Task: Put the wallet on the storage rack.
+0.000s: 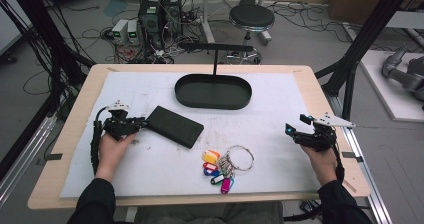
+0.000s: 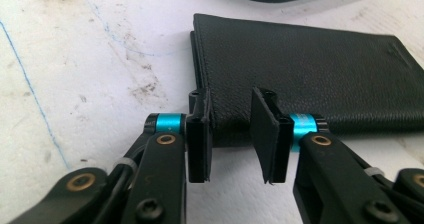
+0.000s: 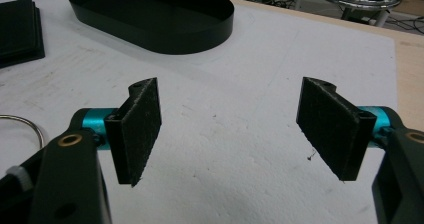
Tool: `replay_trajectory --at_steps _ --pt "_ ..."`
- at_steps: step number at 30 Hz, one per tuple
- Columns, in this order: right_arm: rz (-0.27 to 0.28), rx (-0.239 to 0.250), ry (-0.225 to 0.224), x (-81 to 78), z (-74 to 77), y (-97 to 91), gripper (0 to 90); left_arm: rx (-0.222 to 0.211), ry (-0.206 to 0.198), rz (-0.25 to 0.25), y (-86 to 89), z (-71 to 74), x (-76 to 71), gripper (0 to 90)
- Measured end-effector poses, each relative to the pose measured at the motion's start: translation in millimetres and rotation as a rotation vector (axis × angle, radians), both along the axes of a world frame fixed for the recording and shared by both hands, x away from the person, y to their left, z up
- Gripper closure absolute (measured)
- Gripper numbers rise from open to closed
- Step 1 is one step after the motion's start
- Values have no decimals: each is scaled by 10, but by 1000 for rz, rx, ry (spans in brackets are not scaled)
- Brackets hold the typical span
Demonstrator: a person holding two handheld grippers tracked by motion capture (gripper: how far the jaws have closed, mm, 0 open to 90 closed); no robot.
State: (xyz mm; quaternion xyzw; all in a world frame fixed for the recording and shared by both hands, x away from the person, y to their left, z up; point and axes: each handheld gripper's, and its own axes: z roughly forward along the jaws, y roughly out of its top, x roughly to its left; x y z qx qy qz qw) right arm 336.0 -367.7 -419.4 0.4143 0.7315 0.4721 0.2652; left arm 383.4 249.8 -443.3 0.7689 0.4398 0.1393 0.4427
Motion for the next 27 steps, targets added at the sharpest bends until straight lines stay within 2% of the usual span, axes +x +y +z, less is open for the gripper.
replay_trajectory --at_steps 3,11,14,15,16,18,20,21,23,24,25,26,27 --pt "10 -1 -7 0 9 28 267 15 -6 0 -12 6 -55 747" --pt "83 4 -20 13 63 278 286 -5 -10 -17 -60 -8 -295 824" --pt "165 8 -39 30 122 514 303 -13 -3 -34 -104 -20 -391 845" --pt "165 8 -39 30 122 514 303 -13 -3 -34 -104 -20 -391 846" --pt "213 7 -56 46 145 664 307 -14 -5 -34 -117 -22 -412 850" --pt "266 -1 -53 65 155 821 307 -23 -2 -48 -140 -31 -460 862" --pt "322 -20 -59 86 156 977 308 -31 0 -58 -155 -37 -483 862" --pt "322 -20 -59 86 156 977 308 -31 0 -58 -155 -37 -483 862" --pt "371 -38 -53 114 159 1133 308 -33 -3 -63 -174 -39 -503 863" --pt "415 -62 -67 140 152 1285 331 -33 -5 -75 -188 -39 -515 870" --pt "415 -62 -67 140 152 1285 331 -33 -5 -75 -188 -39 -515 873" --pt "460 -96 -62 174 137 1434 335 -39 -10 -86 -202 -42 -522 881" --pt "460 -96 -62 174 137 1434 335 -39 -10 -86 -202 -42 -522 898"
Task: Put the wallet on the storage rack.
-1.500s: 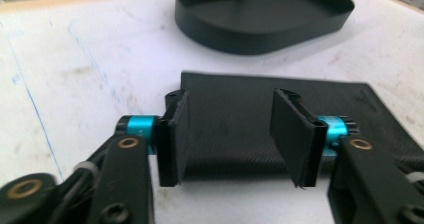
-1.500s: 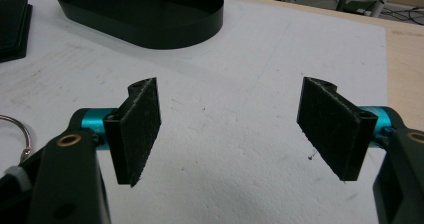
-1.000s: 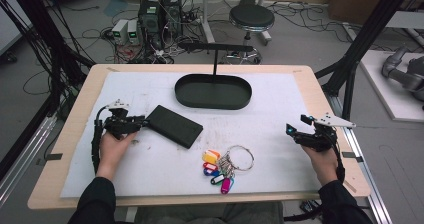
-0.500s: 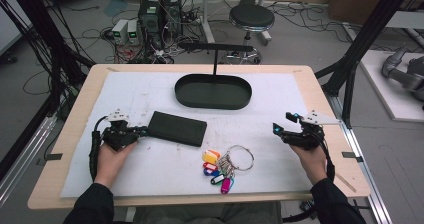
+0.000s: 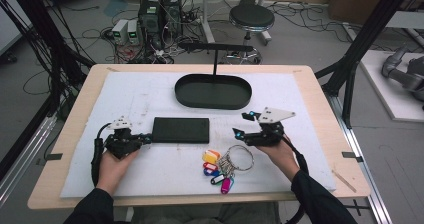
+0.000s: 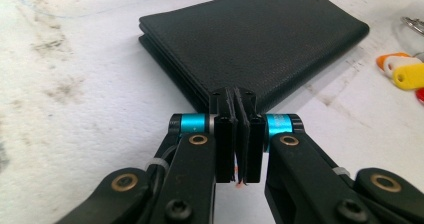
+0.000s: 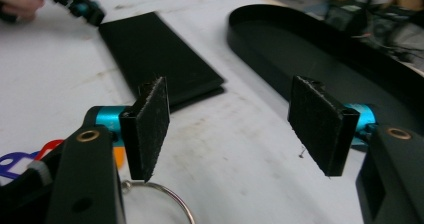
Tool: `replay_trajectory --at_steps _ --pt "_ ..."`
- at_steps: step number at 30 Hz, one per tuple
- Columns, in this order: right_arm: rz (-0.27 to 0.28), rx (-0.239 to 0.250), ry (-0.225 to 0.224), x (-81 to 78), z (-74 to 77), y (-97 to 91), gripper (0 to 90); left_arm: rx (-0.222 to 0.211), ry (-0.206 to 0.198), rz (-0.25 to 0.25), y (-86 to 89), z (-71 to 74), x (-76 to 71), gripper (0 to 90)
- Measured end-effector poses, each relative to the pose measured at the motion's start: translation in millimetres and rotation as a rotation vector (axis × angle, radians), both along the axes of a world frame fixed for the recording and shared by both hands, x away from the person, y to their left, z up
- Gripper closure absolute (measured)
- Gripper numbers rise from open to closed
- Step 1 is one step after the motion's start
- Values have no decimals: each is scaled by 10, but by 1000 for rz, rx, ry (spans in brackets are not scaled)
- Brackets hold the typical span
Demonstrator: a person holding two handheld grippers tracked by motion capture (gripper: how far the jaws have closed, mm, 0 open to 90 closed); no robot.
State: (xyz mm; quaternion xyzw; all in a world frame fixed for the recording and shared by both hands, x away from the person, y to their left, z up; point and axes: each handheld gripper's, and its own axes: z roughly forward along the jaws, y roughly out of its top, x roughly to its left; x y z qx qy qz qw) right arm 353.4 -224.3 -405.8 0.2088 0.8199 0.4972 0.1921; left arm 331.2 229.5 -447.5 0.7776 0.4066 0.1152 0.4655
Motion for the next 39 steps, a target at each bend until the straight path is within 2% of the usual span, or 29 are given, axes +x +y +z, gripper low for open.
replay_trajectory --at_steps 1,2,3,4,5,6,7,9,10,11,12,14,15,19,21,22,28,30,35,36,37,39 --pt "20 -11 4 16 -9 69 335 -8 10 -17 -14 -6 5 898" --pt "58 -43 2 50 -34 203 340 0 14 -28 -44 -16 7 898" --pt "58 -43 2 50 -34 203 340 16 13 -38 -80 -25 10 898" --pt "89 -77 -1 76 -63 331 358 23 12 -46 -112 -31 13 897" --pt "107 -100 2 92 -79 397 370 22 12 -46 -135 -31 16 895" --pt "107 -100 2 92 -79 397 370 17 8 -44 -147 -25 16 895" --pt "142 -147 -1 117 -115 524 381 6 2 -43 -151 -7 13 859" --pt "174 -197 -2 125 -149 654 409 -12 -3 -35 -145 5 6 787" --pt "174 -197 -2 125 -149 654 409 -12 -3 -35 -145 5 6 756" --pt "199 -241 -6 142 -180 763 426 2 -25 -30 -135 22 -9 729" --pt "199 -241 -6 142 -180 763 426 2 -25 -30 -135 22 -9 688" --pt "220 -297 -10 160 -219 887 435 11 -47 8 -113 39 -14 536" --pt "221 -314 -15 165 -233 920 436 11 -47 43 -65 41 -3 499" --pt "240 -379 -40 176 -272 1029 446 12 -34 70 -4 6 15 444" --pt "241 -391 -48 177 -284 1058 447 -1 -18 72 22 -18 30 443" --pt "246 -431 -66 182 -306 1106 465 -1 -18 75 29 -26 38 426" --pt "246 -466 -90 198 -356 1137 467 0 -14 71 11 -37 46 421" --pt "247 -485 -121 177 -374 1143 488 1 -24 58 -9 -32 40 426" --pt "261 -496 -141 153 -350 1141 632 10 -34 46 -30 -29 33 461" --pt "267 -493 -146 129 -333 1141 730 15 -41 42 -37 -25 29 474" --pt "267 -493 -146 129 -333 1141 730 15 -41 42 -37 -25 29 474" --pt "268 -488 -150 111 -310 1136 794 15 -52 43 -45 -17 21 474"
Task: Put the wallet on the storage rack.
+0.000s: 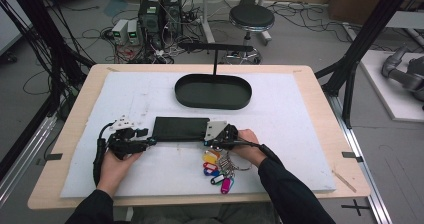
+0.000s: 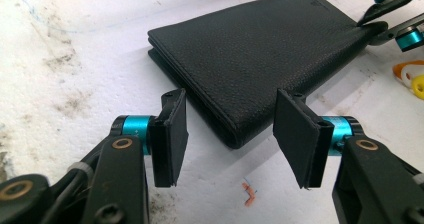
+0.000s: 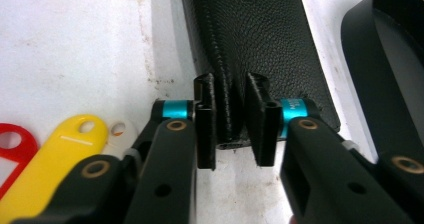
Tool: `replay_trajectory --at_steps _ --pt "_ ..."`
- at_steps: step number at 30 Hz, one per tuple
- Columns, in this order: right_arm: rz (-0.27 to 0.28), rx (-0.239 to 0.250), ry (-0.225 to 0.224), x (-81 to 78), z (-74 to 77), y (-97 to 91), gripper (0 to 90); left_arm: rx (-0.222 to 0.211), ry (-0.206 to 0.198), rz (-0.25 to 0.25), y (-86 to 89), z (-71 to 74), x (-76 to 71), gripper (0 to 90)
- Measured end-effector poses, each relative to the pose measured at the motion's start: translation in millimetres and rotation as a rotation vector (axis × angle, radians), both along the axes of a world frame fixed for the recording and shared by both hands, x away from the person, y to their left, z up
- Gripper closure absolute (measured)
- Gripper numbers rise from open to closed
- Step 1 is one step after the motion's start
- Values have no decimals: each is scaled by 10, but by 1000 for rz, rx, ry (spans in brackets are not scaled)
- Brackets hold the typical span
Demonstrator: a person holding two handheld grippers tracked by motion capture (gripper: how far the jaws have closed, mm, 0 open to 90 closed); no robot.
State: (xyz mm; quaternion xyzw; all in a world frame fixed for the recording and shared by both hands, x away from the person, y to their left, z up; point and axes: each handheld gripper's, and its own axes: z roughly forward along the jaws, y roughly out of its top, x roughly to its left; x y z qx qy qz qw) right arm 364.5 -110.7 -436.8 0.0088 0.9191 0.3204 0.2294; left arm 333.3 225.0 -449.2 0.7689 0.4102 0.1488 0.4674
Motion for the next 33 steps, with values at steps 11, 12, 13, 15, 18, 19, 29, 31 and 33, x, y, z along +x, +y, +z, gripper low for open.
replay_trajectory --at_steps 11,12,13,15,18,19,29,31,33 --pt "-18 136 108 53 206 -207 823 -16 -66 -19 -51 97 -29 399" --pt "-20 161 142 62 251 -268 823 -20 -73 -25 -59 111 -32 386" --pt "-20 161 142 62 251 -268 823 -24 -82 -32 -69 125 -35 386" --pt "-23 197 199 76 331 -358 823 -24 -100 -46 -100 155 -43 374" --pt "-19 231 242 95 415 -445 824 -16 -129 -64 -169 205 -30 363" --pt "-19 231 242 95 415 -445 824 -16 -129 -64 -169 205 -30 353" --pt "-68 322 329 218 487 -638 822 4 -184 -62 -312 263 103 309" --pt "-70 324 330 222 489 -640 822 2 -190 -64 -312 269 115 306" --pt "-74 330 339 228 488 -643 822 -3 -202 -71 -313 287 140 299"
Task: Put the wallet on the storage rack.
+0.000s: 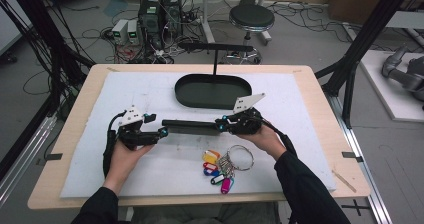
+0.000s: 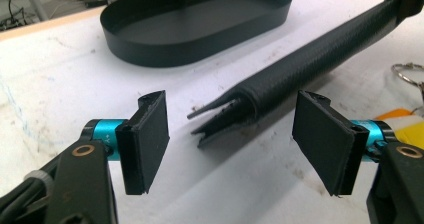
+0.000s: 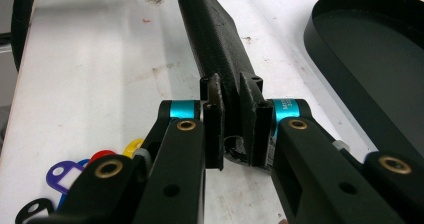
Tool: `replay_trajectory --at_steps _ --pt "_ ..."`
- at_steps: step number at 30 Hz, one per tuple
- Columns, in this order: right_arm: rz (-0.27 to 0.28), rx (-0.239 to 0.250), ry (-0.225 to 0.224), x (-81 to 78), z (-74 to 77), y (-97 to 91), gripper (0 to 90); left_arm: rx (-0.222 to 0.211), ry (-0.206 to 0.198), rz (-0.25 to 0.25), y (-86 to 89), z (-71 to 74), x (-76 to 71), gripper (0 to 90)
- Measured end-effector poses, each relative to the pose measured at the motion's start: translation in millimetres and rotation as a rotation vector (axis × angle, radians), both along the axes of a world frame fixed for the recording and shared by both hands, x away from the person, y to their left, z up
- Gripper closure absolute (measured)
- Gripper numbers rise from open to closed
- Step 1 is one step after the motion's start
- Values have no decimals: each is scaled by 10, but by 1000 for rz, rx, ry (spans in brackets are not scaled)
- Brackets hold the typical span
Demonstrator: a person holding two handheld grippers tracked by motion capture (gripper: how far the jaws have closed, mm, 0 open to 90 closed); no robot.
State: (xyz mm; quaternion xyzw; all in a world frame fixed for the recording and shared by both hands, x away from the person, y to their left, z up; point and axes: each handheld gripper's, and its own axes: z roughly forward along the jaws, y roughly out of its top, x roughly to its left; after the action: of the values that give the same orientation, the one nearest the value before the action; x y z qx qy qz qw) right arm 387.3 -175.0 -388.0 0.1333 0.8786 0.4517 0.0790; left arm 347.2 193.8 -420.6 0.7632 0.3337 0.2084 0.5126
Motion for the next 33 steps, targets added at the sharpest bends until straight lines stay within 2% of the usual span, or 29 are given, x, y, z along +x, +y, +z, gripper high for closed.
replay_trajectory --at_steps 3,7,9,12,13,14,15,16,18,21,26,27,28,29,30,31,33 --pt "-17 21 28 33 2 -18 822 11 -45 -32 -17 21 51 288" --pt "-30 38 48 64 1 -36 821 17 -51 -58 -49 4 122 288" --pt "-34 46 58 85 4 -51 821 31 -59 -84 -86 -9 207 288" --pt "-33 48 59 96 5 -56 820 16 -76 -120 -99 -35 253 292" --pt "-36 48 60 102 10 -63 818 9 -77 -153 -110 -69 282 335" --pt "-38 50 63 103 9 -64 817 9 -77 -153 -110 -69 282 372" --pt "-38 50 63 103 9 -64 817 11 -73 -174 -118 -93 299 372" --pt "-36 54 64 108 6 -66 814 31 -79 -174 -139 -110 309 416" --pt "-40 54 59 111 5 -69 810 38 -87 -177 -140 -111 311 490" --pt "-52 58 58 121 12 -95 799 74 -108 -193 -146 -103 290 588" --pt "-71 68 47 148 18 -154 749 67 -101 -224 -142 -91 276 710" --pt "-91 75 44 153 23 -186 688 46 -92 -260 -140 -90 271 728" --pt "-91 75 44 153 23 -186 688 46 -92 -260 -140 -90 271 737" --pt "-93 83 38 167 19 -218 609 26 -85 -275 -140 -78 261 743" --pt "-101 83 29 174 16 -229 553 26 -85 -275 -140 -78 261 750" --pt "-101 83 29 174 16 -229 553 10 -84 -286 -134 -71 258 750" --pt "-112 82 22 197 -4 -249 455 -13 -83 -298 -134 -63 252 756"
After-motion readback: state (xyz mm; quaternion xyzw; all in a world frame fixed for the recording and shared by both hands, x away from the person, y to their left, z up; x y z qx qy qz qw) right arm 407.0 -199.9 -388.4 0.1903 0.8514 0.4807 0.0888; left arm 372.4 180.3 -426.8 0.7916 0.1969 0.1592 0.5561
